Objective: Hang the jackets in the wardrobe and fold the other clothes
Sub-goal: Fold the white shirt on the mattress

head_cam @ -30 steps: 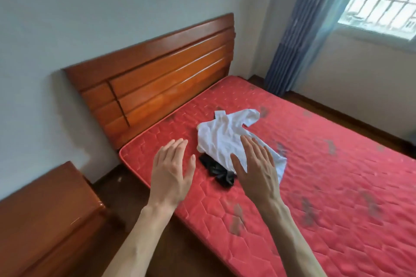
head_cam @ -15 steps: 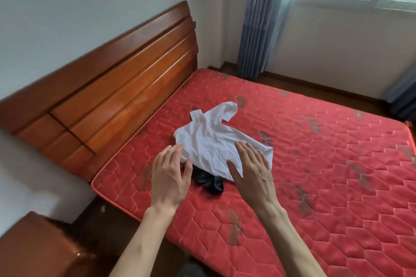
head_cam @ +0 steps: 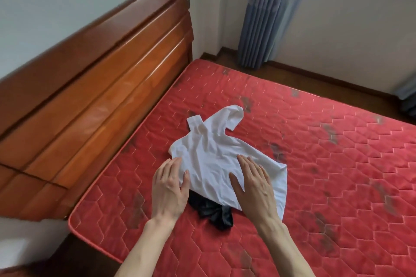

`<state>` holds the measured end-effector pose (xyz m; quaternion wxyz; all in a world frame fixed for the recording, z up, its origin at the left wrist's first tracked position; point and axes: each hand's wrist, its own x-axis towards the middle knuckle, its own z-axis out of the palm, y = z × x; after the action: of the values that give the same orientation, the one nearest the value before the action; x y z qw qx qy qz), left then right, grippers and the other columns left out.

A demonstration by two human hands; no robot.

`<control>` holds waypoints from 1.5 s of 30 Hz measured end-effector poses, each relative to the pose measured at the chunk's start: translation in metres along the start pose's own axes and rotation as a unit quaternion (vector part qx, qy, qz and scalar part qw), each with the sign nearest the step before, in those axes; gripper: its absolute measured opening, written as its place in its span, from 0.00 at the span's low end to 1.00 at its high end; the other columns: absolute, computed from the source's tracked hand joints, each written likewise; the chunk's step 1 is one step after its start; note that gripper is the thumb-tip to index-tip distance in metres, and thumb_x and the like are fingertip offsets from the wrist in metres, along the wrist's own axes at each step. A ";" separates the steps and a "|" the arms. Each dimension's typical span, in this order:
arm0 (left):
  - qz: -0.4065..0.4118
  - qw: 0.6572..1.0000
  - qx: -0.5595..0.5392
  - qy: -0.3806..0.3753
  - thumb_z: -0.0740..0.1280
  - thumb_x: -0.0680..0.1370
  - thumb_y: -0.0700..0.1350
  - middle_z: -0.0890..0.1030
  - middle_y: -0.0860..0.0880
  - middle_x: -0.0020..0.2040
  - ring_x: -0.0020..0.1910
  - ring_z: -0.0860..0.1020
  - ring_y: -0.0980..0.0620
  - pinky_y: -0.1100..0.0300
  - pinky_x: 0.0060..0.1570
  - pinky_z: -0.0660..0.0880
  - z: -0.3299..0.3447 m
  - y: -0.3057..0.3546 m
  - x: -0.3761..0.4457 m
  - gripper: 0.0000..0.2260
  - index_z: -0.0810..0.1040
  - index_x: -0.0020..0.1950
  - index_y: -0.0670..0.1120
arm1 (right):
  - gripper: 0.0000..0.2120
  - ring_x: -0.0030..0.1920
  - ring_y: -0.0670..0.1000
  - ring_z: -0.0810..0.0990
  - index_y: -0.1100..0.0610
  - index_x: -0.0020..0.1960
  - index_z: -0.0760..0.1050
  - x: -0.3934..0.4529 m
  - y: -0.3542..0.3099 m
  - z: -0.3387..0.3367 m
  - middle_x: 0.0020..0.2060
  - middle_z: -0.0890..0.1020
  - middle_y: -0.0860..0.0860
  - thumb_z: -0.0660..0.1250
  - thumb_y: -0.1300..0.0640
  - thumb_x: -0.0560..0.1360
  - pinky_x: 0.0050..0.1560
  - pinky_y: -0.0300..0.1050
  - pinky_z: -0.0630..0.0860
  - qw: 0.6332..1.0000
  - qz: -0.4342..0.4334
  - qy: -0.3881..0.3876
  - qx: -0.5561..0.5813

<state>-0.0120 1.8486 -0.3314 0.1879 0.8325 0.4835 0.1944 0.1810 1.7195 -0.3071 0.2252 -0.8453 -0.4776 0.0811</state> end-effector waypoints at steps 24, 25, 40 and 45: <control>-0.208 0.977 -0.034 -0.026 0.71 0.80 0.46 0.78 0.47 0.66 0.61 0.79 0.45 0.52 0.59 0.77 0.365 -0.259 0.114 0.19 0.75 0.69 0.43 | 0.24 0.76 0.53 0.70 0.55 0.80 0.65 0.295 0.110 0.431 0.75 0.73 0.50 0.61 0.56 0.85 0.72 0.50 0.67 0.968 -0.151 -0.190 -0.057; -0.248 0.967 -0.035 -0.049 0.69 0.81 0.50 0.75 0.47 0.68 0.63 0.77 0.45 0.51 0.60 0.76 0.371 -0.262 0.118 0.23 0.71 0.73 0.43 | 0.25 0.77 0.53 0.68 0.56 0.81 0.63 0.310 0.108 0.446 0.76 0.71 0.51 0.60 0.56 0.85 0.73 0.51 0.66 0.963 -0.163 -0.202 -0.069; -0.371 0.882 -0.285 -0.055 0.64 0.82 0.48 0.81 0.46 0.39 0.38 0.80 0.46 0.47 0.41 0.77 0.384 -0.289 0.151 0.10 0.75 0.44 0.44 | 0.25 0.70 0.58 0.71 0.52 0.74 0.68 0.409 0.095 0.515 0.64 0.81 0.52 0.68 0.45 0.80 0.79 0.57 0.50 0.854 -0.276 -0.278 -0.342; -0.314 0.890 -0.329 -0.024 0.63 0.84 0.46 0.79 0.53 0.38 0.38 0.76 0.53 0.49 0.43 0.75 0.376 -0.287 0.142 0.10 0.73 0.44 0.47 | 0.22 0.58 0.62 0.83 0.47 0.74 0.72 0.390 0.105 0.482 0.56 0.85 0.57 0.66 0.47 0.82 0.61 0.51 0.72 0.895 -0.235 -0.285 -0.249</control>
<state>0.0329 2.0585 -0.7764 0.5142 0.5316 0.6236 0.2532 0.2992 2.1486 -0.7514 -0.1261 -0.6775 -0.7107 0.1411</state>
